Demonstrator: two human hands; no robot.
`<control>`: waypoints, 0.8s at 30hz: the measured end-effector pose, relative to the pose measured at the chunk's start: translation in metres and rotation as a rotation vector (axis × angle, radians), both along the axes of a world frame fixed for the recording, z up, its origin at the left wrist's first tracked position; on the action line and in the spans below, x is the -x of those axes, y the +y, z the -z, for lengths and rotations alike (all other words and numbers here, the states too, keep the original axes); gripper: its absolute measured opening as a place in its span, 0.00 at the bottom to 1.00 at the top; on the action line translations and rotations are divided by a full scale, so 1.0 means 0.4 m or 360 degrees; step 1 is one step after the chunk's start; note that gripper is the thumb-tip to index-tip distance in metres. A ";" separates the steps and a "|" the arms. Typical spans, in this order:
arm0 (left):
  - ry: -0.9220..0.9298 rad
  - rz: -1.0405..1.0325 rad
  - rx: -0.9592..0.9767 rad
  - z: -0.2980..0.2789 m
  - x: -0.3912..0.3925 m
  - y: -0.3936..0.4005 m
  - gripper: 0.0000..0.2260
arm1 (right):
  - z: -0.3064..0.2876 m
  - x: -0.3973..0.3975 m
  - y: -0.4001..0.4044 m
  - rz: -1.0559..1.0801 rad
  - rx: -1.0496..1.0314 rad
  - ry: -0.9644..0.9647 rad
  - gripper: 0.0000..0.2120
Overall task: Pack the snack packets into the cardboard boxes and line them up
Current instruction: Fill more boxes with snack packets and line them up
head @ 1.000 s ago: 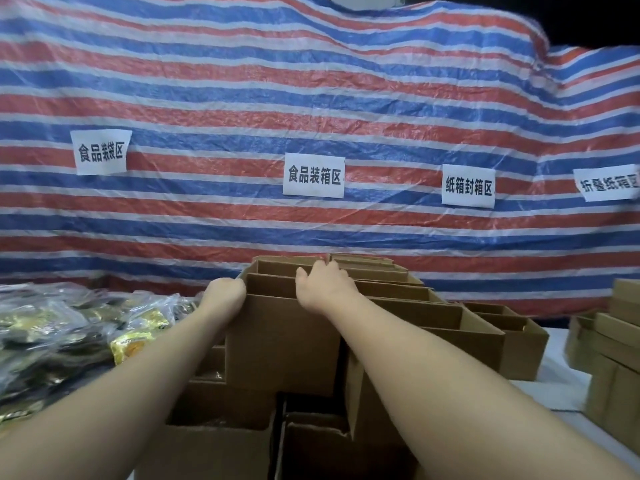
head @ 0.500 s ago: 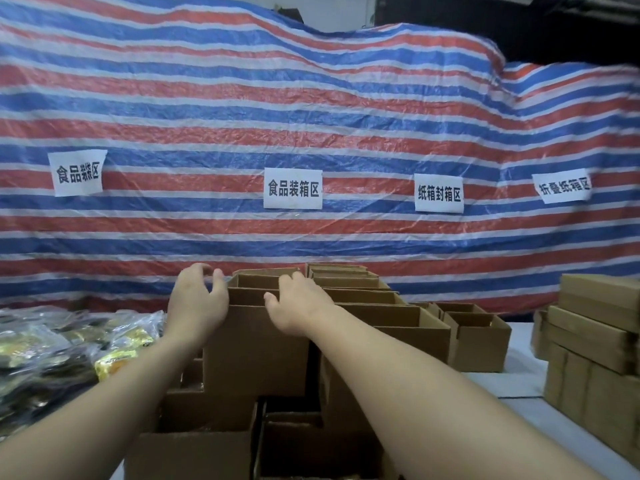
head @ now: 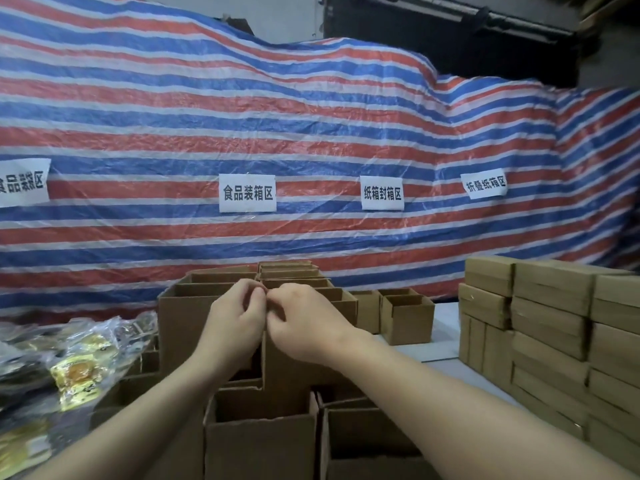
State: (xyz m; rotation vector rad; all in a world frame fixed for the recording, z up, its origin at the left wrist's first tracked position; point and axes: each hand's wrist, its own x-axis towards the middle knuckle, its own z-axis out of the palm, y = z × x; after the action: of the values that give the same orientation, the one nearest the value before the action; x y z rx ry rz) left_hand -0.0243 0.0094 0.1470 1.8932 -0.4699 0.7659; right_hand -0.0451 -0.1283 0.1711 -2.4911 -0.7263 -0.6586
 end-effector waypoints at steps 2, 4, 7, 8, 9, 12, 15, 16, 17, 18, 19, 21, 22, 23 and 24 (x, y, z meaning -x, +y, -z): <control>0.0006 0.0125 -0.0024 0.002 0.043 -0.050 0.08 | 0.014 0.051 -0.060 0.0039 -0.0076 -0.0018 0.08; -0.0020 0.0170 -0.0108 -0.008 0.066 -0.098 0.08 | 0.023 0.077 -0.120 0.0103 -0.0166 -0.0026 0.07; -0.0063 0.0159 -0.0219 -0.030 0.066 -0.174 0.07 | 0.029 0.068 -0.222 0.0231 -0.0387 0.0017 0.07; -0.0075 0.0156 -0.0251 -0.039 0.058 -0.203 0.07 | 0.033 0.051 -0.259 0.0287 -0.0485 0.0033 0.08; -0.0091 0.0157 -0.0288 -0.050 0.042 -0.235 0.06 | 0.040 0.026 -0.297 0.0349 -0.0592 0.0035 0.09; -0.0136 0.0171 -0.0423 -0.088 -0.045 -0.355 0.06 | 0.077 -0.090 -0.425 0.0579 -0.0861 0.0073 0.12; -0.0061 0.0204 -0.0555 -0.105 -0.180 -0.510 0.07 | 0.136 -0.264 -0.555 0.0728 -0.0932 0.0281 0.14; -0.0002 0.0213 -0.0610 -0.098 -0.234 -0.566 0.06 | 0.160 -0.331 -0.595 0.0758 -0.0930 0.0365 0.16; 0.0071 0.0210 -0.0685 -0.088 -0.288 -0.621 0.06 | 0.184 -0.399 -0.634 0.0772 -0.0913 0.0449 0.17; 0.0143 0.0187 -0.0794 -0.075 -0.345 -0.672 0.05 | 0.208 -0.466 -0.670 0.0778 -0.0889 0.0527 0.16; 0.0196 0.0146 -0.0941 -0.067 -0.398 -0.718 0.04 | 0.227 -0.529 -0.703 0.0766 -0.0881 0.0584 0.15; 0.0201 0.0043 -0.1297 -0.075 -0.496 -0.793 0.05 | 0.260 -0.654 -0.759 0.0741 -0.0809 0.0609 0.10; 0.0167 -0.0003 -0.1463 -0.090 -0.540 -0.821 0.05 | 0.271 -0.713 -0.783 0.0795 -0.0664 0.0539 0.07; 0.0137 -0.0043 -0.1618 -0.108 -0.578 -0.845 0.05 | 0.281 -0.772 -0.804 0.0873 -0.0514 0.0468 0.03; 0.0105 -0.0085 -0.1761 -0.126 -0.617 -0.861 0.04 | 0.289 -0.830 -0.821 0.0954 -0.0408 0.0414 0.03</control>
State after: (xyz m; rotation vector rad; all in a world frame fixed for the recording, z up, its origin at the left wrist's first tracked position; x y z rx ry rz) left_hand 0.2227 -0.3351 0.1974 2.9395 -0.9232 0.4840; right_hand 0.2868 -0.4567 0.0554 -2.4755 0.2064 -0.5597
